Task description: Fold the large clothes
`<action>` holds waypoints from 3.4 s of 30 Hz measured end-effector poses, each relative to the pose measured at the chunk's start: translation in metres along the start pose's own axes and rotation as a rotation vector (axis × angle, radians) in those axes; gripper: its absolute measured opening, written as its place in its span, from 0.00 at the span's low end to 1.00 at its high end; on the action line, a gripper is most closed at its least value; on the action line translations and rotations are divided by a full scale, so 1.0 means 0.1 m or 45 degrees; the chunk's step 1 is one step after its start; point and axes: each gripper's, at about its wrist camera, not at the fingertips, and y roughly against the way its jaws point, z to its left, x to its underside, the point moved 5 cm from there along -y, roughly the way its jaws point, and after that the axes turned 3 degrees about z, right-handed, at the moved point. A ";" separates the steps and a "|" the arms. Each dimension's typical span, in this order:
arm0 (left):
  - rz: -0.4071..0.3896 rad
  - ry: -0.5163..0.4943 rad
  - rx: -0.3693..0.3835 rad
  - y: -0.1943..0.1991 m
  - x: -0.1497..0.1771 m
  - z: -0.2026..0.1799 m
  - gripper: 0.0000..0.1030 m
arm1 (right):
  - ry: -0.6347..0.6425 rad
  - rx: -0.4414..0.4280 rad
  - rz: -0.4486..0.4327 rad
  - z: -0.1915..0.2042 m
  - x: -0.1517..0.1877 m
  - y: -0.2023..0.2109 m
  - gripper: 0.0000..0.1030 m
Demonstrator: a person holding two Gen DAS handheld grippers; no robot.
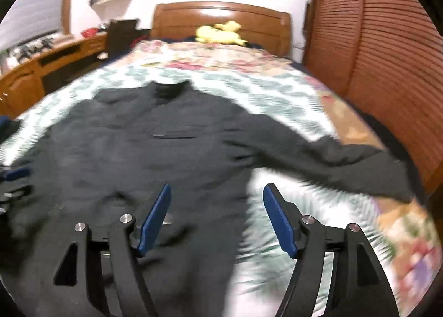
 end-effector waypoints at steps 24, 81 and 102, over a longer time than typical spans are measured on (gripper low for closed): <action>0.059 -0.058 -0.002 -0.12 0.02 -0.09 0.34 | -0.504 0.565 0.259 -3.11 0.31 -0.74 0.69; -0.045 0.074 -0.042 1.07 0.16 0.67 0.34 | 0.332 -0.184 -0.008 2.07 -0.64 0.89 0.13; 0.044 0.028 -0.070 0.81 0.26 0.59 0.34 | 0.161 -0.386 0.098 2.24 0.55 0.68 0.55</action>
